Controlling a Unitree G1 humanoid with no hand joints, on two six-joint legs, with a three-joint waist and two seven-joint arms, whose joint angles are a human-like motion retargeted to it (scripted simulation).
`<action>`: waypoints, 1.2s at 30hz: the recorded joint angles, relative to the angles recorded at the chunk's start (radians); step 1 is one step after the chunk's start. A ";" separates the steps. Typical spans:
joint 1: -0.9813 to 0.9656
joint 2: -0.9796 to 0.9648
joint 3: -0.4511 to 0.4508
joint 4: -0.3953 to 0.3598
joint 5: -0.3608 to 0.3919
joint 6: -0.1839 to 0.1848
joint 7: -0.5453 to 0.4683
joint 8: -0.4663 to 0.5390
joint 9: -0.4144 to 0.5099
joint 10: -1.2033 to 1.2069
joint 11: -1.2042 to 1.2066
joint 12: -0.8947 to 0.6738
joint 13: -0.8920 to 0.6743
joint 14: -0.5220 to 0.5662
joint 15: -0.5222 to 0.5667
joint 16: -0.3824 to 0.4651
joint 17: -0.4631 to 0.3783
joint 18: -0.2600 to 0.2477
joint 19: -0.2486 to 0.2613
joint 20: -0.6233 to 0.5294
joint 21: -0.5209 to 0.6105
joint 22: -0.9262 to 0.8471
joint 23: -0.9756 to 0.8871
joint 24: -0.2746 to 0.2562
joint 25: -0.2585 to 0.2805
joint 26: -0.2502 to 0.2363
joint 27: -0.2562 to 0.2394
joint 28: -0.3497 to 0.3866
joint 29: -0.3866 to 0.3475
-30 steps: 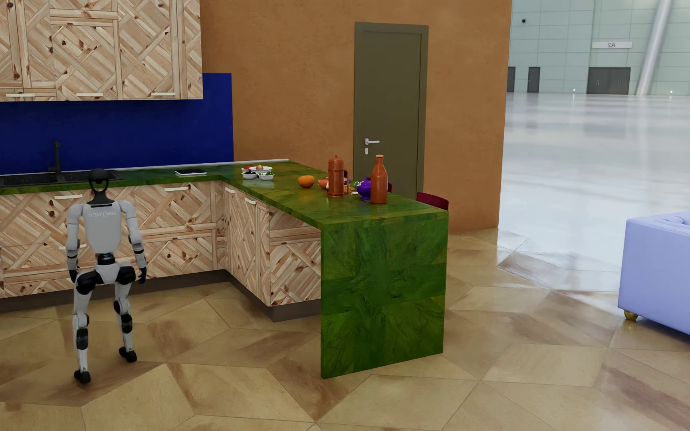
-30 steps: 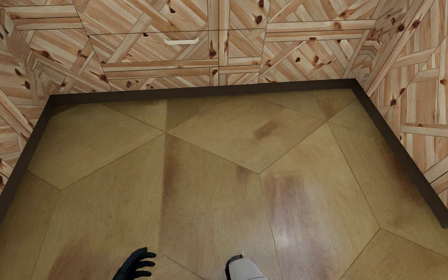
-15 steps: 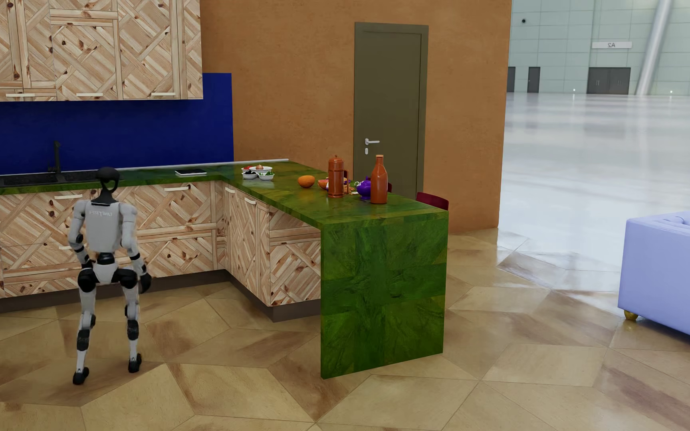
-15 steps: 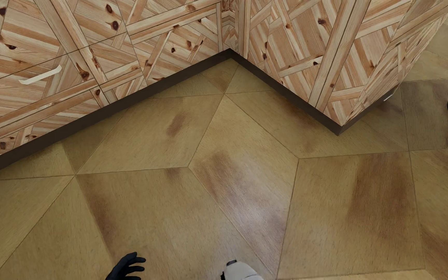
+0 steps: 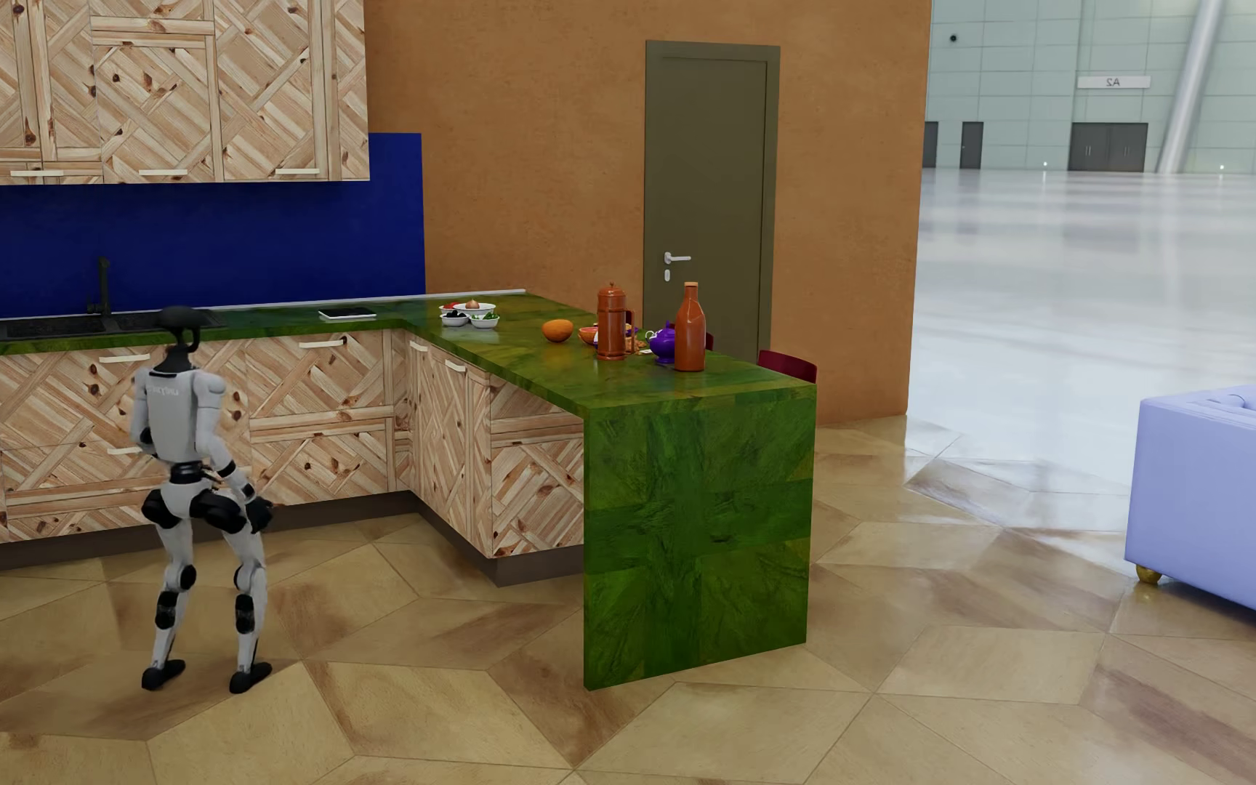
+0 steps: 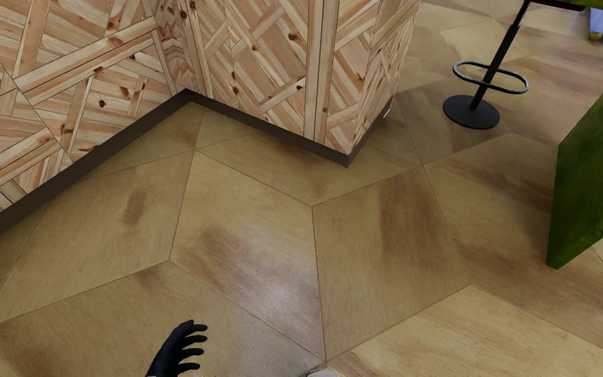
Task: Turn around
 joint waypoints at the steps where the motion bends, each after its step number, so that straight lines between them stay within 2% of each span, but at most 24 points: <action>1: 0.011 -0.004 0.001 0.001 0.019 0.016 -0.029 0.011 0.003 -0.024 -0.018 -0.011 0.019 -0.016 0.017 -0.013 -0.007 -0.011 0.000 -0.006 -0.006 0.006 0.019 -0.010 0.005 0.001 0.014 -0.018 -0.009; 5: 0.047 -0.011 -0.082 0.025 0.035 0.021 -0.003 0.019 0.016 -0.112 -0.099 0.009 0.006 0.010 0.062 -0.009 0.017 -0.016 -0.032 -0.012 -0.010 0.010 -0.002 0.002 -0.010 0.045 0.060 -0.094 -0.070; 6: 0.059 -0.009 -0.059 0.023 0.003 0.002 -0.003 -0.010 0.029 -0.096 -0.090 -0.002 0.022 0.021 0.050 0.007 0.017 -0.022 -0.019 -0.009 -0.011 0.014 -0.012 0.018 -0.021 0.049 0.064 -0.115 -0.060; 8: 0.038 -0.026 -0.007 0.027 0.028 0.015 -0.057 -0.004 0.024 -0.057 -0.117 -0.023 0.039 0.000 0.118 0.002 0.006 -0.016 -0.006 -0.011 -0.025 0.013 0.004 0.056 -0.054 0.064 0.065 -0.136 -0.022; 10: 0.080 -0.048 -0.044 0.043 0.018 0.005 -0.026 -0.018 0.011 -0.112 -0.076 -0.005 0.035 -0.019 0.025 0.014 0.027 -0.059 -0.012 -0.001 -0.015 0.039 -0.005 0.083 -0.093 0.066 0.063 -0.149 -0.062; 11: 0.097 -0.059 -0.045 0.039 -0.009 -0.012 0.000 -0.038 0.010 -0.120 -0.051 0.002 0.017 -0.015 -0.006 0.025 0.006 -0.038 -0.060 -0.003 -0.010 0.018 -0.005 0.078 -0.090 0.069 0.063 -0.153 -0.069; 12: 0.047 -0.047 -0.017 0.042 -0.006 -0.023 0.001 -0.020 0.022 0.000 -0.085 -0.002 -0.005 0.032 0.098 0.025 -0.004 -0.045 -0.019 0.004 -0.006 -0.015 0.006 0.065 -0.080 0.069 0.056 -0.145 -0.073; 14: -0.049 -0.036 0.058 0.008 0.034 0.004 -0.092 0.025 0.025 0.117 -0.146 -0.013 0.042 0.109 0.172 0.001 0.011 -0.029 -0.008 0.003 -0.017 0.012 0.024 0.043 -0.037 0.046 0.006 -0.120 -0.072; 15: -0.027 -0.043 0.018 0.009 0.052 0.033 -0.105 0.026 0.014 -0.065 -0.160 0.024 0.051 0.042 0.177 0.013 0.022 -0.024 -0.008 0.029 -0.034 0.037 -0.001 0.037 -0.022 0.031 -0.003 -0.112 -0.075; 17: 0.032 -0.064 -0.034 0.019 -0.003 0.008 -0.040 -0.022 0.028 -0.118 -0.085 0.028 0.034 0.052 0.058 0.038 0.025 -0.079 -0.055 0.008 -0.002 0.054 -0.010 0.020 -0.047 0.046 0.007 -0.086 -0.108; 18: 0.027 -0.099 -0.017 0.020 -0.031 -0.005 -0.016 -0.041 0.022 -0.089 -0.017 -0.001 0.022 0.033 -0.005 0.039 0.013 -0.040 -0.026 0.005 -0.015 0.049 0.008 0.020 -0.059 0.051 0.017 -0.072 -0.087; 19: 0.017 -0.113 0.013 0.028 -0.047 -0.013 0.001 -0.049 0.029 -0.023 0.021 -0.015 -0.008 0.011 0.012 0.022 -0.021 -0.031 0.000 0.014 -0.004 0.020 0.023 0.027 -0.067 0.052 0.029 -0.057 -0.059; 20: -0.047 -0.126 0.048 0.023 -0.022 0.005 -0.038 -0.030 0.021 0.099 0.003 -0.001 -0.035 0.021 0.129 -0.003 -0.050 -0.039 -0.018 0.006 -0.011 -0.012 0.036 0.034 -0.067 0.040 0.033 -0.042 -0.033; 21: -0.067 -0.136 0.074 -0.010 0.016 0.041 -0.088 -0.013 0.007 0.076 -0.034 0.021 -0.019 0.003 0.148 0.007 -0.024 -0.037 -0.016 -0.009 -0.022 0.015 0.024 0.045 -0.054 0.016 0.019 -0.040 -0.027; 22: -0.056 -0.133 0.068 -0.031 0.048 0.075 -0.118 -0.002 0.001 0.013 -0.070 0.043 0.009 -0.025 0.137 0.012 -0.004 -0.012 -0.004 0.010 -0.025 0.035 -0.004 0.059 -0.037 0.015 -0.002 -0.048 -0.036; 23: -0.027 -0.133 0.019 -0.033 0.057 0.071 -0.103 0.013 0.001 -0.044 -0.074 0.050 0.017 0.000 0.044 0.048 0.011 -0.013 -0.022 0.003 -0.021 0.067 -0.014 0.071 -0.020 0.038 -0.035 -0.063 -0.071; 25: 0.050 -0.124 0.018 -0.015 -0.026 0.011 -0.012 -0.086 0.020 -0.093 0.168 -0.025 0.026 0.010 -0.204 0.056 0.010 -0.012 -0.002 0.043 -0.027 0.042 -0.042 0.063 -0.023 0.097 -0.044 -0.092 -0.095; 26: 0.051 -0.090 0.036 -0.006 -0.069 -0.012 0.009 -0.107 0.009 -0.070 0.230 -0.041 0.018 -0.015 -0.230 0.053 0.013 -0.016 0.019 0.030 -0.025 0.017 -0.039 0.045 -0.061 0.082 -0.029 -0.092 -0.090; 28: -0.052 -0.034 0.093 0.028 -0.066 -0.031 0.015 -0.060 0.017 0.192 0.128 -0.041 -0.006 0.036 -0.081 -0.011 -0.023 -0.034 -0.014 -0.005 0.000 0.016 0.001 0.012 -0.131 0.011 -0.012 -0.056 -0.042; 29: -0.128 -0.031 0.107 0.015 -0.045 -0.031 -0.032 -0.034 0.030 0.324 0.118 -0.037 0.003 0.191 -0.067 -0.020 -0.028 -0.038 -0.016 -0.019 0.025 0.007 0.024 0.010 -0.145 0.007 -0.020 -0.037 -0.022; 32: -0.188 -0.004 0.215 -0.058 -0.028 0.031 -0.110 -0.039 0.035 -0.064 0.074 -0.052 0.091 0.158 -0.042 0.011 -0.013 -0.020 -0.010 0.068 -0.024 0.062 -0.041 0.015 -0.175 -0.022 -0.022 -0.044 -0.015; 33: -0.173 -0.003 0.225 -0.063 -0.030 0.033 -0.119 -0.043 0.021 -0.107 0.076 -0.031 0.047 0.259 -0.046 0.051 -0.023 -0.017 -0.010 0.050 -0.009 0.082 -0.030 0.016 -0.199 -0.024 -0.027 -0.047 -0.006; 34: -0.169 0.005 0.239 -0.065 -0.036 0.033 -0.122 -0.053 0.009 -0.126 0.059 -0.011 -0.007 0.268 -0.039 0.055 -0.035 -0.016 -0.010 0.053 0.005 0.070 -0.023 0.020 -0.206 -0.010 -0.034 -0.041 0.011; 36: -0.151 0.033 0.275 -0.063 -0.044 0.023 -0.106 -0.050 -0.002 -0.137 0.011 0.014 -0.096 0.177 -0.016 0.025 -0.032 -0.038 -0.009 0.080 -0.015 0.065 0.000 0.026 -0.174 0.008 -0.055 -0.023 0.049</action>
